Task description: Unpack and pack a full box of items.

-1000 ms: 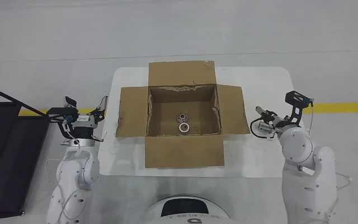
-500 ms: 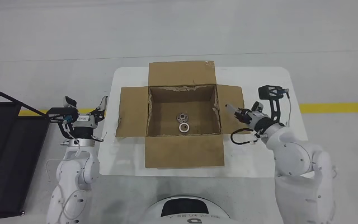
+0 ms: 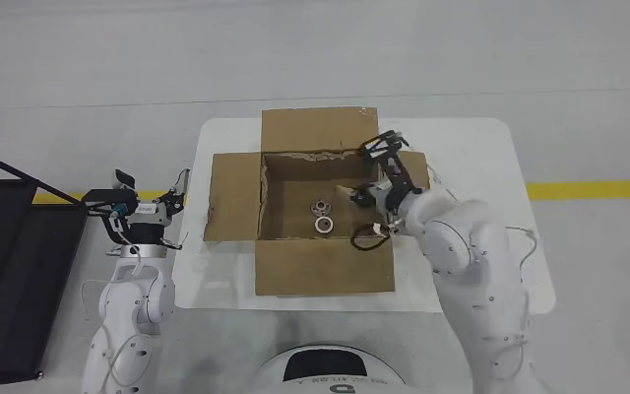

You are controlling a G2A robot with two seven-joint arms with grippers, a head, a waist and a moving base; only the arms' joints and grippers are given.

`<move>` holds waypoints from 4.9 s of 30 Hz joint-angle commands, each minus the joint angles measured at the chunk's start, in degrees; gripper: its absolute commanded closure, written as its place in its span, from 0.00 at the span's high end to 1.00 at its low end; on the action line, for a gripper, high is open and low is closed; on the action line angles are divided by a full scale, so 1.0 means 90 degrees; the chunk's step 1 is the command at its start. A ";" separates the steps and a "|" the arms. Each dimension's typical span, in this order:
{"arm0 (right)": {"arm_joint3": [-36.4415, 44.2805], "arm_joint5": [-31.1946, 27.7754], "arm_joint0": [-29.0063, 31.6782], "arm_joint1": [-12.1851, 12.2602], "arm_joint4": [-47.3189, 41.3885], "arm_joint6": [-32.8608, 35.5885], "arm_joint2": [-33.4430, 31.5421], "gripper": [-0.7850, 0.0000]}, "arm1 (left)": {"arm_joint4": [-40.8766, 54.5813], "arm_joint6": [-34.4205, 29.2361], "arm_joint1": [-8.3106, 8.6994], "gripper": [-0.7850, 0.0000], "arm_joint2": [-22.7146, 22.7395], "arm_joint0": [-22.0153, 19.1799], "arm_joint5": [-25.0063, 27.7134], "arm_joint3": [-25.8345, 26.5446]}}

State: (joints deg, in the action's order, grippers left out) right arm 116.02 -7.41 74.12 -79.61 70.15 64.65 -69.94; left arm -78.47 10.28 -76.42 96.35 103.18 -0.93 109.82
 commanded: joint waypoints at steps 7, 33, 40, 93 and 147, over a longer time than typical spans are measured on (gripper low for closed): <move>-0.2973 0.0161 -0.2419 -0.0509 0.0213 0.1012 0.2560 0.49 | 0.0000 0.0000 0.0000 1.00 0.0000 0.0000 0.0000 0.0000; -0.6826 0.0409 -0.3680 -0.1130 -0.0942 0.0482 0.3220 0.47 | 0.0000 0.0000 0.0000 1.00 0.0000 0.0000 0.0000 0.0000; -0.7408 0.0456 -0.3875 -0.1324 -0.1018 0.0271 0.3454 0.48 | 0.0000 0.0000 0.0000 1.00 0.0000 0.0000 0.0000 0.0000; 0.0651 -0.1370 0.1794 -0.0046 -0.0976 -0.2539 -0.1526 0.00 | 0.0000 0.0000 0.0000 1.00 0.0000 0.0000 0.0000 0.0000; -0.0386 -0.0718 0.3155 0.0480 0.0766 -0.0675 -0.3419 0.00 | 0.0000 0.0000 0.0000 1.00 0.0000 0.0000 0.0000 0.0000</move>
State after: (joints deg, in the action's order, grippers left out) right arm 113.25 -14.41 103.22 -75.33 76.42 58.03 -101.10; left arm -78.47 10.28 -76.42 96.35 103.18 -0.93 109.82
